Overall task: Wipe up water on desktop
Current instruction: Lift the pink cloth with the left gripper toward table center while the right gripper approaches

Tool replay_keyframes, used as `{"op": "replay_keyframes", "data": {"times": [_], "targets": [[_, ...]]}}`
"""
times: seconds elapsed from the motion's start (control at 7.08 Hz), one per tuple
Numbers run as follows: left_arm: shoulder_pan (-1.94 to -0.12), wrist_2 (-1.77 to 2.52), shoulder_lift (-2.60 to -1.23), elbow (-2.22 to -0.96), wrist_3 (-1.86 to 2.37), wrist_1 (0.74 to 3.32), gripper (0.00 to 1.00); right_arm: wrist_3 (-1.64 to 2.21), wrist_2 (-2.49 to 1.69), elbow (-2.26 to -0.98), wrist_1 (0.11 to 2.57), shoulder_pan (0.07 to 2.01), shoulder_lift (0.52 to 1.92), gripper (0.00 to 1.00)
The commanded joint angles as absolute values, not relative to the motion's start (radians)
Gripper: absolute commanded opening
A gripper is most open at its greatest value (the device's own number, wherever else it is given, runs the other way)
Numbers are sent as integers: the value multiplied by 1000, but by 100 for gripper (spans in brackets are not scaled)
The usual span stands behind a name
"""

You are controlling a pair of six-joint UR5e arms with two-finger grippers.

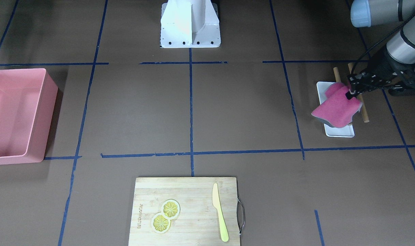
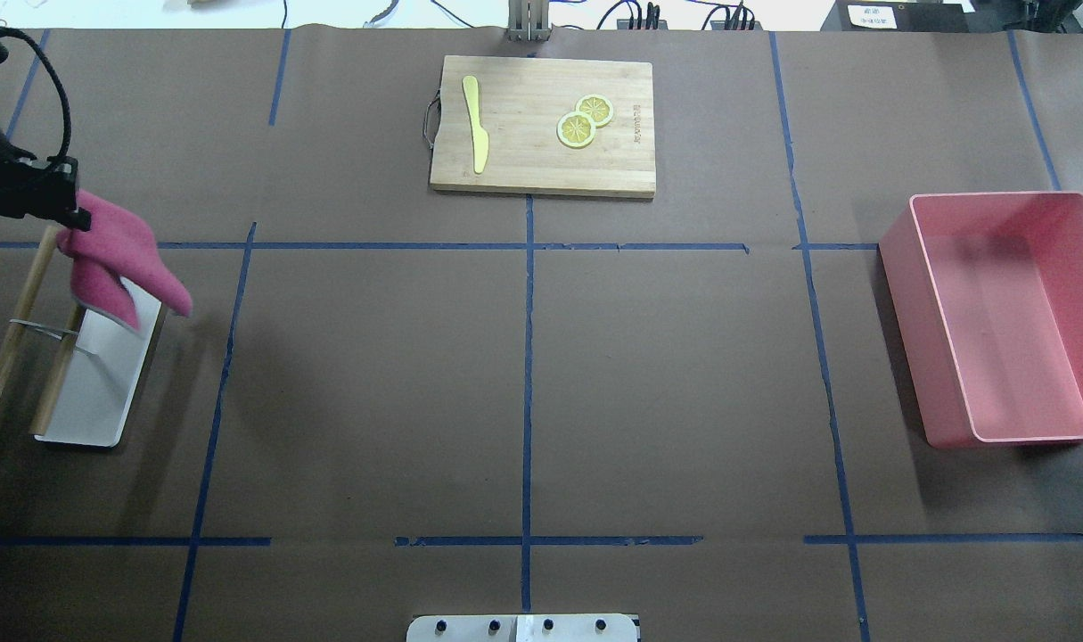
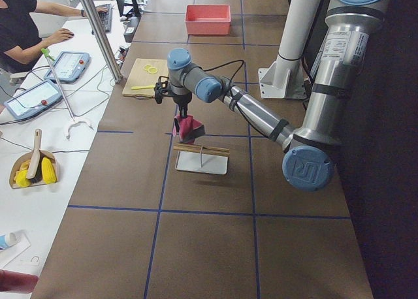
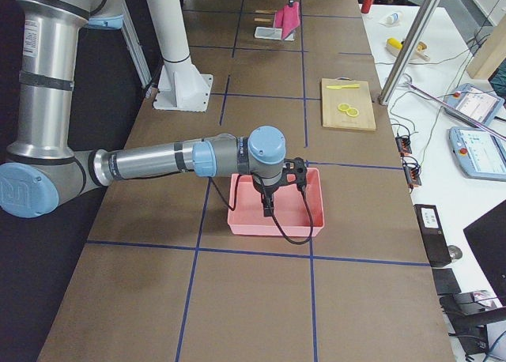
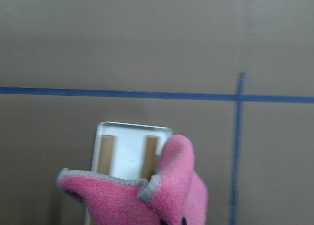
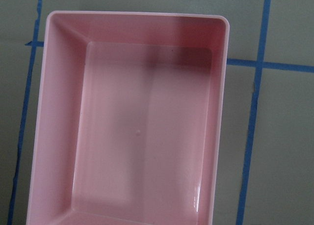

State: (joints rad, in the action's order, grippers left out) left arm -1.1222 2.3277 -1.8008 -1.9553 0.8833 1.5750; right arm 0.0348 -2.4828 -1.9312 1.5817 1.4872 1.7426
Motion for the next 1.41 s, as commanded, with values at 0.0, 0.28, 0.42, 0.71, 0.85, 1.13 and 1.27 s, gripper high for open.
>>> {"op": "replay_keyframes", "data": {"times": [0.0, 0.28, 0.42, 0.71, 0.85, 1.13, 1.27], "targets": [[-1022, 2338, -1970, -1967, 1199, 1572, 0, 165, -2482, -1942, 1388, 1377, 1741, 100], [-864, 2266, -2127, -1948, 1461, 1572, 0, 551, -2417, -1956, 1017, 1222, 1733, 100], [-800, 2219, -2178, -1931, 1533, 1574, 0, 672, -2351, -1963, 934, 1150, 1697, 100], [-735, 2152, -2343, -1802, 1671, 1581, 0, 785, -2254, -2037, 933, 1007, 1594, 100], [-720, 2134, -2411, -1737, 1696, 1583, 0, 855, -2176, -2069, 933, 911, 1538, 100], [-719, 2132, -2503, -1648, 1735, 1577, 0, 899, -1943, -2089, 933, 710, 1453, 99], [-719, 2132, -2532, -1625, 1777, 1577, 0, 899, -1845, -2088, 940, 619, 1407, 99]]}}
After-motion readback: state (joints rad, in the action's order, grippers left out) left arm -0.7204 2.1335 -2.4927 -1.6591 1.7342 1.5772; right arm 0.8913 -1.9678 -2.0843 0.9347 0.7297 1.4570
